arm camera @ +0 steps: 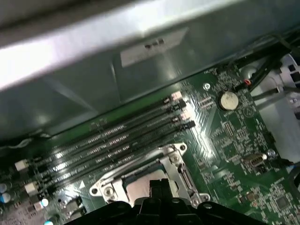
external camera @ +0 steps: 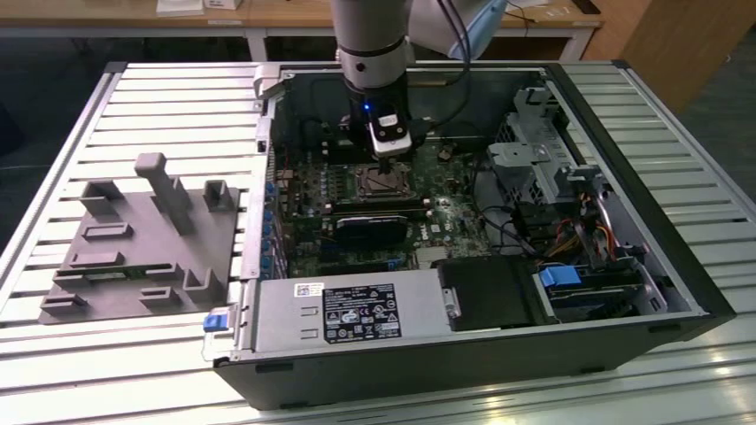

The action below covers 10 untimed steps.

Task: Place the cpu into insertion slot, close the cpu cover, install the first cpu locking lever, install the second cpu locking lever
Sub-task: 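Install the first cpu locking lever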

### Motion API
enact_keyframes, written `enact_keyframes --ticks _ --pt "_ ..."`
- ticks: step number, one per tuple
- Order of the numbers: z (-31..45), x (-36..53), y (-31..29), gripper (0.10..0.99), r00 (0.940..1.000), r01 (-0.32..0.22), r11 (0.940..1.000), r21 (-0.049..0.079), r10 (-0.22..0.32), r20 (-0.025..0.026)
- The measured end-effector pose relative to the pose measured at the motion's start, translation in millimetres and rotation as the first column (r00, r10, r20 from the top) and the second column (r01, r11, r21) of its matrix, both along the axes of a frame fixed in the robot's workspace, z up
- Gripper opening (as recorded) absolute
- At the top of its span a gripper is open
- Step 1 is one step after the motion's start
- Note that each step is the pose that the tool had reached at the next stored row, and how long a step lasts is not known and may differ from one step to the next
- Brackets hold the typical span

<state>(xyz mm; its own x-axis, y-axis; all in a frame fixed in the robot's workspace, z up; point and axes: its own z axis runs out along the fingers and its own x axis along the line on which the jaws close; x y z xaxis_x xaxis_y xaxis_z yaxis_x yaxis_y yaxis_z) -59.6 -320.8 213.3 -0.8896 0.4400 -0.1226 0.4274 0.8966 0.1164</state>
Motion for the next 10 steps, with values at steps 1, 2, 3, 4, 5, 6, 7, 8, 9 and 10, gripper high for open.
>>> enact_keyframes --ticks 1,2,3,4,5,6,7,8,9,10 --pt "0.0 0.0 -1.7 0.106 1.0000 0.000 1.0000 0.000 0.000 0.0001" --pt "0.0 0.0 -3.2 0.106 1.0000 0.000 1.0000 0.000 0.000 -0.0002" --pt "0.1 0.0 -4.7 0.106 1.0000 0.000 1.0000 0.000 0.000 -0.0004" --pt "0.0 0.0 -6.1 0.106 1.0000 0.000 1.0000 0.000 0.000 -0.0004" --pt "0.0 0.0 -7.2 0.106 1.0000 0.000 1.0000 0.000 0.000 -0.0005" --pt "0.0 0.0 -8.0 0.106 1.0000 0.000 1.0000 0.000 0.000 -0.0005" --pt "0.0 0.0 -8.4 0.106 1.0000 0.000 1.0000 0.000 0.000 -0.0005" --pt "0.0 0.0 -8.4 0.106 1.0000 0.000 1.0000 0.000 0.000 -0.0005" --pt "0.0 0.0 -8.4 0.106 1.0000 0.000 1.0000 0.000 0.000 -0.0005" --pt "0.0 0.0 -8.5 0.106 1.0000 0.000 1.0000 0.000 0.000 -0.0005"
